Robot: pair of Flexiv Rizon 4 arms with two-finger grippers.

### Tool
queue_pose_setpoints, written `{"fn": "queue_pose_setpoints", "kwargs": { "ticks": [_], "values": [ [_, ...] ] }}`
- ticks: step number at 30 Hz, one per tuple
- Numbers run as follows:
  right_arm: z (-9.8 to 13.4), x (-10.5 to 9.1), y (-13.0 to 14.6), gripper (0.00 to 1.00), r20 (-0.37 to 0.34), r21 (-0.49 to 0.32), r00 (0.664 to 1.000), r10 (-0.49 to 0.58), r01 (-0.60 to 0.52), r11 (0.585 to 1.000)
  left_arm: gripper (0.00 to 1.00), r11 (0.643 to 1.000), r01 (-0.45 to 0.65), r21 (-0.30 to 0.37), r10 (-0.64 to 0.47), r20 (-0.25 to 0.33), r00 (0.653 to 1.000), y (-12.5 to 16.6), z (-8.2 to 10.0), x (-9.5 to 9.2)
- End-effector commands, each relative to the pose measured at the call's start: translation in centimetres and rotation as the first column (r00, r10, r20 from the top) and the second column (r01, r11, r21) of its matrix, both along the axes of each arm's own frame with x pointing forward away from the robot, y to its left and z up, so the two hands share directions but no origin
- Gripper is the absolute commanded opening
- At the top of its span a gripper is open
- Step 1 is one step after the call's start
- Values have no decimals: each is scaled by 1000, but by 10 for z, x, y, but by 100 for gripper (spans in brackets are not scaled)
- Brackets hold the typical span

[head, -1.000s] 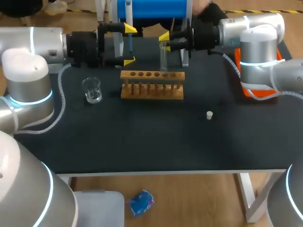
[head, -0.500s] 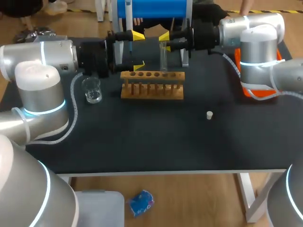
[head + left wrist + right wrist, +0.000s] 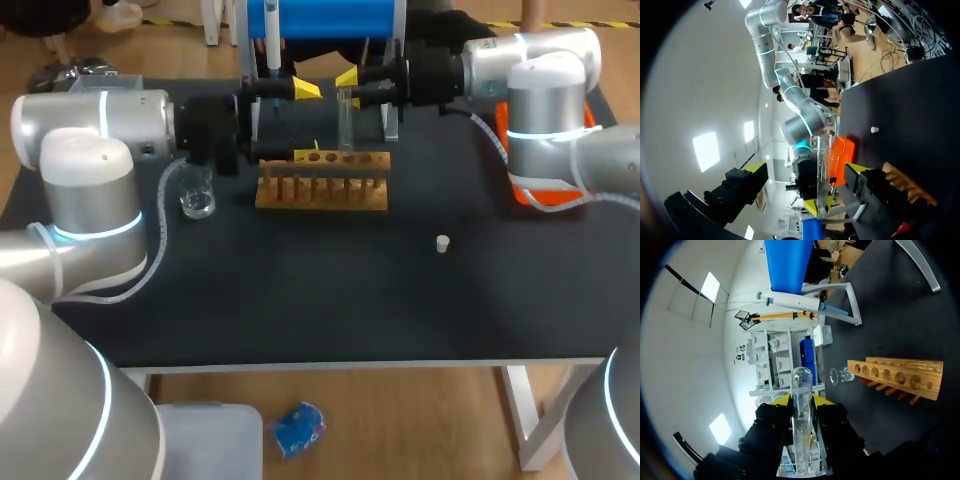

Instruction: Invert the test tube, pick up the pipette, mount the tip to pipette, aspirate from beaker and dispense into the tube, eject the tip, return the pipette, and cap with the stopper.

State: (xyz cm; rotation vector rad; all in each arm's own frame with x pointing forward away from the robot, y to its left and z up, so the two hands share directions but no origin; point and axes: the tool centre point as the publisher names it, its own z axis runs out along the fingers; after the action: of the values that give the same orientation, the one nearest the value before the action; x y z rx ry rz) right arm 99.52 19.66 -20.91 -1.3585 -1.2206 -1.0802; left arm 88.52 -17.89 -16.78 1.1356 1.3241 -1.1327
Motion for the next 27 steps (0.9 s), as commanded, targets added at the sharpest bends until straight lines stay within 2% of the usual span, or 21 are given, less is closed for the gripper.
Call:
{"fn": "queue_pose_setpoints", "kwargs": {
  "ticks": [1, 16, 21, 27],
  "values": [
    [0, 0, 0, 0, 0, -2, 1000, 1, -1, 1000, 100, 999, 30, -11, -30, -11, 999, -12, -11, 6],
    [0, 0, 0, 0, 0, -2, 1000, 1, -1, 1000, 100, 996, 54, -67, -54, -4, 999, -41, -15, 4],
    [0, 0, 0, 0, 0, -2, 1000, 1, -1, 1000, 100, 998, 59, -36, -60, -3, 998, -46, -17, 2],
    [0, 0, 0, 0, 0, -2, 1000, 1, -1, 1000, 100, 998, 52, -38, -52, 2, 999, -46, -18, 3]
  ]
}}
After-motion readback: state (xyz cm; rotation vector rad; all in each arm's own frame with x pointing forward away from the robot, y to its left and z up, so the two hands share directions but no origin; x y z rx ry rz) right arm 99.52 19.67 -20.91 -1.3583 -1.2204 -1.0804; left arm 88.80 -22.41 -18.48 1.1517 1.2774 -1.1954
